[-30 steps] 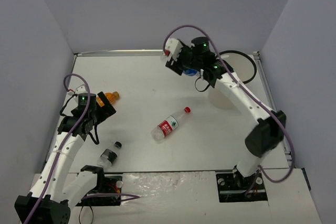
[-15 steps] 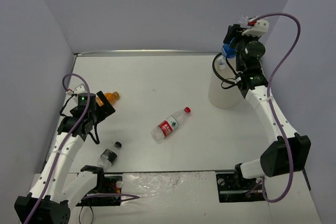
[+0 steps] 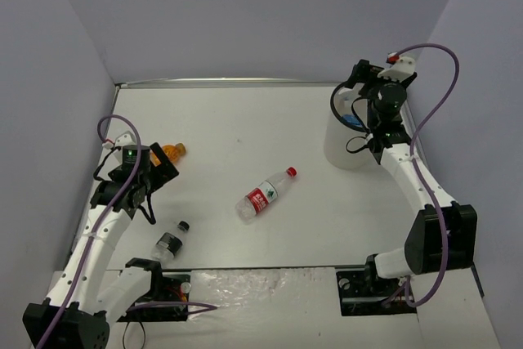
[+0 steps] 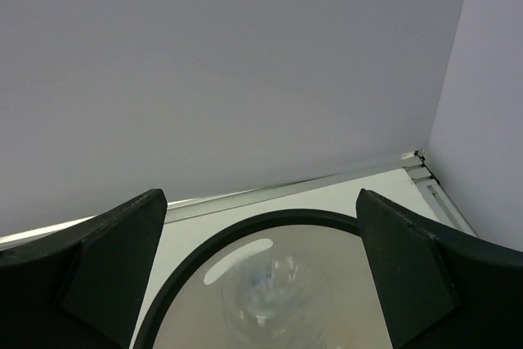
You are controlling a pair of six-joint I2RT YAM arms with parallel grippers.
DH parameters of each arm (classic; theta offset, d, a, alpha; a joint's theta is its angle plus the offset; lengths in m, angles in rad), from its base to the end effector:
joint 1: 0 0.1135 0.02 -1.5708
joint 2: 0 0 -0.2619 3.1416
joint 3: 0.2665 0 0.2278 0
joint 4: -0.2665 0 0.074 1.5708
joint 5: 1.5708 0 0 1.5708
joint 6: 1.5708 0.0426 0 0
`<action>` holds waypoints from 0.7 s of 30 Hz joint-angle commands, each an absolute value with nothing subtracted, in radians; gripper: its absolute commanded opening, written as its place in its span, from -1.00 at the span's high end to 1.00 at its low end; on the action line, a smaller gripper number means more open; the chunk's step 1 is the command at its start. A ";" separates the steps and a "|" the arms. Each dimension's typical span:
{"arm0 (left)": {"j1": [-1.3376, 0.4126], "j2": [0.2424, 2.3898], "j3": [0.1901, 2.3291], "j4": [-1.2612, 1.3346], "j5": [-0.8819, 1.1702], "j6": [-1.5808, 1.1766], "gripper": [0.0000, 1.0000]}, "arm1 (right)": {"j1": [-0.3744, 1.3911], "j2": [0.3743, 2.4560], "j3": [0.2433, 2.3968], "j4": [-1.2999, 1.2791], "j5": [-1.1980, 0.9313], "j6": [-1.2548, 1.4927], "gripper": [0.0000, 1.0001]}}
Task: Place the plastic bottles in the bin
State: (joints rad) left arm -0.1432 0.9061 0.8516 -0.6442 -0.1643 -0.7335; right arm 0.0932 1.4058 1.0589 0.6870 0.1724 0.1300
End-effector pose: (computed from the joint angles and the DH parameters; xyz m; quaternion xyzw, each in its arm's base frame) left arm 0.1692 -0.0174 0.2929 -0.2959 0.8542 -0.1113 0.4127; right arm 0.3127 0.0219 0.3922 0.0809 0.5737 0.0412 0.8140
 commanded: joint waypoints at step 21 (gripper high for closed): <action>-0.150 0.809 0.830 -0.621 -0.087 -0.743 -0.94 | 0.715 1.390 1.335 -0.465 -0.495 -1.124 -1.00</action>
